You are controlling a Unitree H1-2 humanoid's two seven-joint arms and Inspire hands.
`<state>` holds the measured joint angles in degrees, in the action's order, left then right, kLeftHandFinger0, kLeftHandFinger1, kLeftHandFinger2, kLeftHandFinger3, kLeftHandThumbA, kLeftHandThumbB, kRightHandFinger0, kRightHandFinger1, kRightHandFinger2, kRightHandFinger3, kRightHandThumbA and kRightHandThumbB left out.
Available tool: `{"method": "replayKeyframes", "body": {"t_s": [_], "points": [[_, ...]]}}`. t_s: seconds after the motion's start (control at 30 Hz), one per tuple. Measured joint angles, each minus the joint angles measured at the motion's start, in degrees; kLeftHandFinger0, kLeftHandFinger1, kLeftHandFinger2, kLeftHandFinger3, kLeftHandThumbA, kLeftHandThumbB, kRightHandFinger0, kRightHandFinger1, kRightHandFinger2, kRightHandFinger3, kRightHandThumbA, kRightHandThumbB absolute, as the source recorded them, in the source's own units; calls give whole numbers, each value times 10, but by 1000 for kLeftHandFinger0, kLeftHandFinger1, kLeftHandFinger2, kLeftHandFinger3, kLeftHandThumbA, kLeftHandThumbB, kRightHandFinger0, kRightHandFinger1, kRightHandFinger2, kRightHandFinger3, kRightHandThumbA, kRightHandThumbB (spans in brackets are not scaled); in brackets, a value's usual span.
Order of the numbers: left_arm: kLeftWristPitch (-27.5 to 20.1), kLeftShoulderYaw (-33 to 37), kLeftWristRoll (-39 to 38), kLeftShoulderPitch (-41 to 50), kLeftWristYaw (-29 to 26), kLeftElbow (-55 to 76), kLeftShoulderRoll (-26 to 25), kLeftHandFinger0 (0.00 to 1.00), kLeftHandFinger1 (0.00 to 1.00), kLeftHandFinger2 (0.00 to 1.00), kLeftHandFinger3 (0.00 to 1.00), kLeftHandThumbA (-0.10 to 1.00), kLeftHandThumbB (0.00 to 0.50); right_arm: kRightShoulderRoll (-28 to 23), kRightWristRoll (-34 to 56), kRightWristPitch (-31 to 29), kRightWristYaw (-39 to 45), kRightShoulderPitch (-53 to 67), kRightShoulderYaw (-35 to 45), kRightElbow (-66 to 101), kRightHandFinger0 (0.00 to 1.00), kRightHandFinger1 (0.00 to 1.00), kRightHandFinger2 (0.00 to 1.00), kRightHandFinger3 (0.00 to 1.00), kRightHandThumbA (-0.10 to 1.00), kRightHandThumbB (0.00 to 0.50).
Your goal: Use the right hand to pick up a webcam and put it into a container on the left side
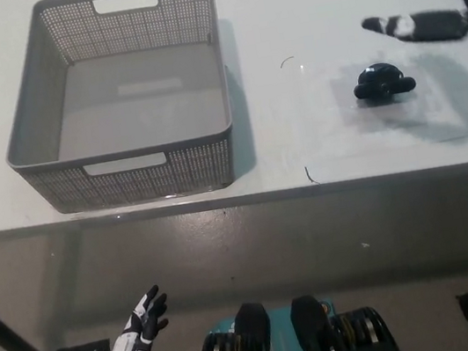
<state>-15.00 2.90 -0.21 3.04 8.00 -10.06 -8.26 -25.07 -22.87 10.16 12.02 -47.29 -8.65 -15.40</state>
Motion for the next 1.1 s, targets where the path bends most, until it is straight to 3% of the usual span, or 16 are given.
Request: {"method": "replayKeyframes", "body": {"t_s": [0.1,0.17,0.27,0.5,1.1], "points": [[2,2,-1,1,6,0,-2,1000,1000,1000,1000,957,101,0,-5,2,15,-53,-27,-96,1000,1000,1000,1000,904,461],[2,4,-3,2,10,1,-3,1000,1000,1000,1000,959,101,0,-7,4,25,-87,-45,-158,1000,1000,1000,1000,926,499],[4,5,-4,5,15,5,-3,1000,1000,1000,1000,957,87,2,-13,5,36,-132,-76,-245,1000,1000,1000,1000,899,500],[6,6,-6,10,22,14,-3,1000,1000,1000,1000,978,113,24,-30,5,47,-195,-128,-398,1000,1000,1000,1000,827,500],[14,6,-5,9,29,23,-7,1000,1000,1000,1000,1000,119,44,-43,-1,61,-198,-177,-462,1000,1000,1000,1000,872,500]]}}
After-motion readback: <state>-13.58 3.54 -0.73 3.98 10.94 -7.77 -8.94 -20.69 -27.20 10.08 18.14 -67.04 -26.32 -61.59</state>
